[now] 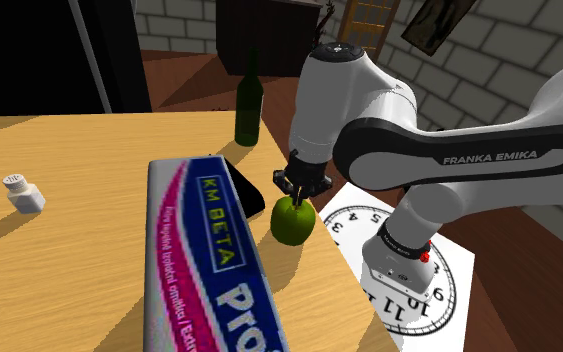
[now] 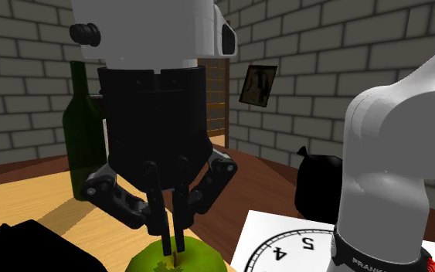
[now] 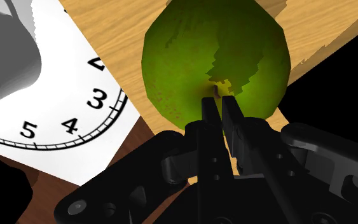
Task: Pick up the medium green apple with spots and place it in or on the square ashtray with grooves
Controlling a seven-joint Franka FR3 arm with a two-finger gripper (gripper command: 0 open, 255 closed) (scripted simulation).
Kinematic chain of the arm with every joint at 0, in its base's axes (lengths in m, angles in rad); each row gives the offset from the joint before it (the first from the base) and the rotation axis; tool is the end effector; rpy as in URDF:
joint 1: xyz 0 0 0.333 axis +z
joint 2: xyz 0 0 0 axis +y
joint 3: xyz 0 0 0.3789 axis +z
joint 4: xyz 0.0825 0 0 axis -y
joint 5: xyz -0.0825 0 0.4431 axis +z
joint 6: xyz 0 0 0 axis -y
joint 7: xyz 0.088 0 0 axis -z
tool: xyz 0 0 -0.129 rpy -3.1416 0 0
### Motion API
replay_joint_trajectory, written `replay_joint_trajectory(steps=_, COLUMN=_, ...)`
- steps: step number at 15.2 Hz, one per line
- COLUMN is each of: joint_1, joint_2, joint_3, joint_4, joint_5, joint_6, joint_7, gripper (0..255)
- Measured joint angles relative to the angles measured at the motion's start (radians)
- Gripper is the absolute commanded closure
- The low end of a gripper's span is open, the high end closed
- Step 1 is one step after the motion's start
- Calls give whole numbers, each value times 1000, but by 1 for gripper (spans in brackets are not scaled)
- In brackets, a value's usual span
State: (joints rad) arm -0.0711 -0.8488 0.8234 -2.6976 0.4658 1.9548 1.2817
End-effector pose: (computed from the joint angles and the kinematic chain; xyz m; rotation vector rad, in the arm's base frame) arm 0.2518 0.2536 0.3914 2.6937 -1.3704 0.1648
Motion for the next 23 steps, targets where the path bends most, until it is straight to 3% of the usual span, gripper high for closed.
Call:
replay_joint_trajectory(steps=6, joint_1=0, joint_2=-7, joint_3=-10, joint_4=10, joint_5=-6, joint_6=-17, joint_7=-1, gripper=255)
replay_joint_trajectory(steps=23, joint_1=-15, joint_2=-52, joint_3=-133, joint_4=189, joint_5=-96, joint_6=-245, joint_7=-14, gripper=255)
